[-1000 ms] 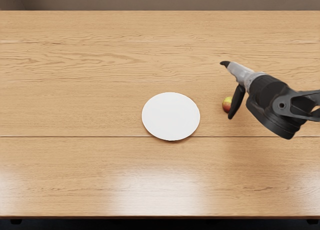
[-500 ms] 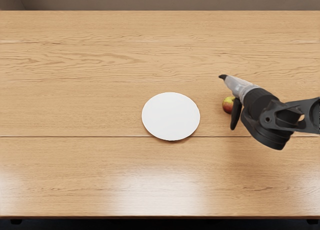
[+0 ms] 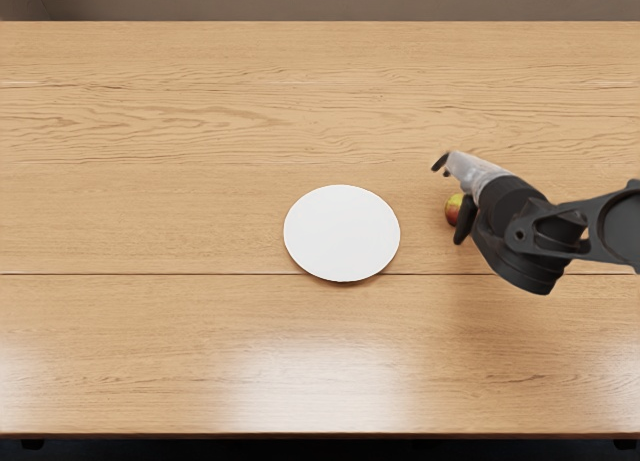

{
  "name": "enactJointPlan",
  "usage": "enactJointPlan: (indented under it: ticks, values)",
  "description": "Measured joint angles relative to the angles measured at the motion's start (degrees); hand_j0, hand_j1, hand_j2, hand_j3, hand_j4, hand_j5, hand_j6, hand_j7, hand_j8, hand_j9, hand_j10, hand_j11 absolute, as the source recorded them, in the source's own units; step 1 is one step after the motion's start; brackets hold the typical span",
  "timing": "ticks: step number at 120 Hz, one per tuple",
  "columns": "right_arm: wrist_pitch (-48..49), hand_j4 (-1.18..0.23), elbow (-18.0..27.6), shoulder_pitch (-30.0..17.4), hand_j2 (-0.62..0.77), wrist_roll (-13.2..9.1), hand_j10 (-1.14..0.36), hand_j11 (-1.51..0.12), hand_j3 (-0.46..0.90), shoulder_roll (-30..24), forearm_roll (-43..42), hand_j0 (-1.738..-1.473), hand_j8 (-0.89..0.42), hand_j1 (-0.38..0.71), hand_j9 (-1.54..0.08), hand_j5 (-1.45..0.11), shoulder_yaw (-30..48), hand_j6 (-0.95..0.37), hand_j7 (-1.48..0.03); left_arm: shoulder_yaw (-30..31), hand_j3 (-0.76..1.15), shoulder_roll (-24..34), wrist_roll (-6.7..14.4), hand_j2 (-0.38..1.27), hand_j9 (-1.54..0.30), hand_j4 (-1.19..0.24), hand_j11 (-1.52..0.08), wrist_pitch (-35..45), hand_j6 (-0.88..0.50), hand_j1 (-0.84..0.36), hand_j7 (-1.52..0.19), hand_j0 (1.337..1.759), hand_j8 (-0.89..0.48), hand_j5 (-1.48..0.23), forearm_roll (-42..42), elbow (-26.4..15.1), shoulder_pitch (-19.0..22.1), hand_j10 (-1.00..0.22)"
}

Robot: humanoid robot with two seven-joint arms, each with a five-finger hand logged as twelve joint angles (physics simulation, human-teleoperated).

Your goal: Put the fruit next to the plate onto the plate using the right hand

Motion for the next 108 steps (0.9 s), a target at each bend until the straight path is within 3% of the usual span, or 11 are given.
enactJointPlan:
  ticks: [37,78,108]
  values:
    - [0.02,-0.38,-0.68,-1.09,-0.07,0.0,-0.39,-0.5,0.0,0.02,-0.22,-1.658,-0.38,0.11,-0.5,-0.49,0.01,-0.38,-0.5,0.0,0.0,0.0,0.0,0.05,-0.3,-0.23,-0.3,0.0,-0.23,0.07,-0.3,1.658,-0.23,-0.3,0.01,0.0,0.0,-0.23]
    - [0.0,-0.43,-2.8,-2.92,-0.07,-0.02,-0.45,-0.52,0.0,-0.43,-1.05,-1.658,-0.43,0.12,-0.51,-0.49,-0.22,-0.41,-0.52,0.0,0.0,0.0,0.0,0.05,-0.3,-0.23,-0.3,0.0,-0.23,0.07,-0.3,1.658,-0.23,-0.3,0.02,0.0,0.0,-0.23]
    - [-0.04,-0.42,-5.08,-4.86,-0.07,-0.01,-0.42,-0.51,0.0,-0.13,-0.88,-1.657,-0.33,0.12,-0.5,-0.49,0.01,-0.38,-0.51,0.0,0.0,0.0,0.0,0.05,-0.3,-0.23,-0.3,0.0,-0.23,0.07,-0.3,1.658,-0.23,-0.3,0.0,0.0,0.0,-0.23]
